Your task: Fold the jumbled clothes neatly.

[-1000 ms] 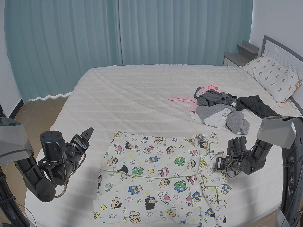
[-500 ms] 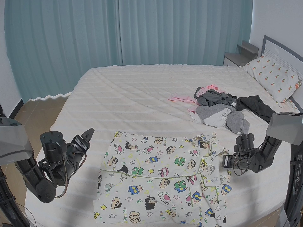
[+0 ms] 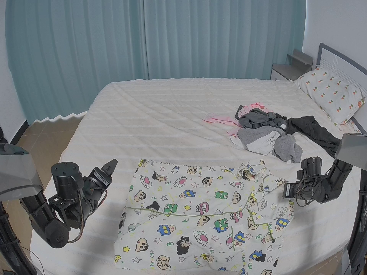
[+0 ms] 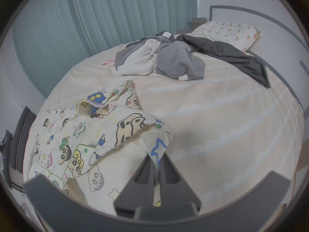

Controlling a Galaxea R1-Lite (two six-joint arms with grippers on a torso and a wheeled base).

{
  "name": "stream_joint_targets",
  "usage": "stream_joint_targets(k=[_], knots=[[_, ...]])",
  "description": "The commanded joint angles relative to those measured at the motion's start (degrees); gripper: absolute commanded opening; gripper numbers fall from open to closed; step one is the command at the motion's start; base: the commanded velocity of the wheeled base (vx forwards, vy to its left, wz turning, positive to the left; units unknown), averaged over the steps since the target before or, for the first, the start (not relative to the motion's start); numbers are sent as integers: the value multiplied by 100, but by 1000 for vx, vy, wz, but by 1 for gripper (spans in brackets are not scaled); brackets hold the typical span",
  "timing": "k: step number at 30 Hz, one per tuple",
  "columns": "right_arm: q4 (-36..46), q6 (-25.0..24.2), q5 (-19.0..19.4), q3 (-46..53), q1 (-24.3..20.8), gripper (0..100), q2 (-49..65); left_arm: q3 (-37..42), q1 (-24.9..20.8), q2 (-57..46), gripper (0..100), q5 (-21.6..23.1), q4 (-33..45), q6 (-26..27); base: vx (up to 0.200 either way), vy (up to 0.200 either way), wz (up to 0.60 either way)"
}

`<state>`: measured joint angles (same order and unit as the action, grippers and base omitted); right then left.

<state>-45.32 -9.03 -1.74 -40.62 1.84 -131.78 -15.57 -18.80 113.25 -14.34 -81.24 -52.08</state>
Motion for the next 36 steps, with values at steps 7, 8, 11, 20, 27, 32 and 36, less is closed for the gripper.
stream_joint_targets(k=[7,8,11,20,27,32,36], knots=[[-29,42,-1,-139,326,0,-14,159,-274,127,100,36,3,5,0,0,0],[-20,42,-1,-148,352,0,-23,159,-291,136,100,45,3,5,0,0,0],[-3,42,-1,-227,449,0,-50,212,-335,241,100,71,3,13,0,0,0],[-29,121,16,-254,519,100,-181,203,-353,558,100,71,3,13,0,0,0],[-47,112,69,-192,589,100,117,326,-397,505,100,106,-6,40,0,0,0],[-55,68,236,177,378,100,583,880,-564,400,100,818,-59,427,0,0,0],[-47,7,262,573,-140,100,1005,1144,-572,268,100,1205,-410,435,0,0,0]])
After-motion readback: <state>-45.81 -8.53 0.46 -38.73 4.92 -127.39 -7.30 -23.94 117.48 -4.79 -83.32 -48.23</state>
